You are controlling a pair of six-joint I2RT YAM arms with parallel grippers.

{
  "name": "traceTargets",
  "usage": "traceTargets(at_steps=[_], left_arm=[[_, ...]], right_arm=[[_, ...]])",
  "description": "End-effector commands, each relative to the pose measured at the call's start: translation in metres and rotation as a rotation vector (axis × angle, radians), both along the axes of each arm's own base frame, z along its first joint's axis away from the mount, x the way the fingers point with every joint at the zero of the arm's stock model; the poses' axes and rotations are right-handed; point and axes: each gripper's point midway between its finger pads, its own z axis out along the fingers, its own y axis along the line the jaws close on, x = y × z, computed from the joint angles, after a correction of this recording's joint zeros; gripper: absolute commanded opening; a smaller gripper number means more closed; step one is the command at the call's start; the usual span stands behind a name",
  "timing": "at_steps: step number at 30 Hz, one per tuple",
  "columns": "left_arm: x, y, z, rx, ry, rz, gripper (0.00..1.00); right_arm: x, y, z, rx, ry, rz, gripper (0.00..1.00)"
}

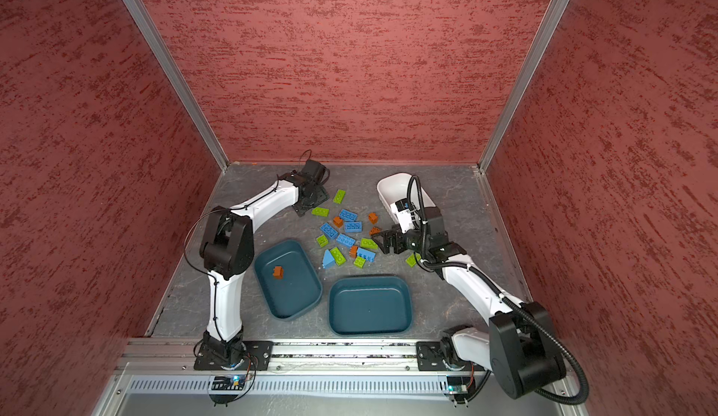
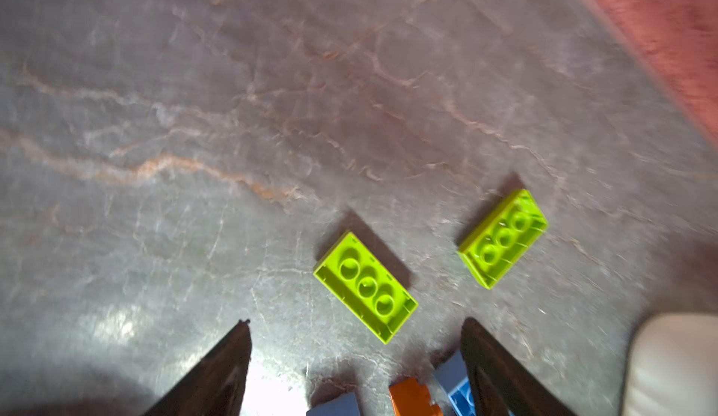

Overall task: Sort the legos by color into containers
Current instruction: 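Move the left gripper back to a lime-green brick in the pile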

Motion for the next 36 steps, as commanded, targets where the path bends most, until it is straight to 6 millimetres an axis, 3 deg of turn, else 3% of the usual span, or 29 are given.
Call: traceTargets(at_steps=[1, 12, 36], left_arm=[[-0.010, 0.009, -0.006, 0.046, 0.051, 0.145, 0.85], [-0.005, 0.001, -0.039, 0.031, 0.127, 0.242, 0.84], [0.001, -0.002, -0.060, 0.114, 0.210, 0.191, 0.68]], right_arm=[[0.007, 0.002, 0.008, 0.019, -0.038, 0.008, 0.99], [0.007, 0.001, 0.003, 0.032, -0.016, 0.012, 0.99], [0.008, -0.003, 0.003, 0.044, 0.005, 0.015, 0.99]])
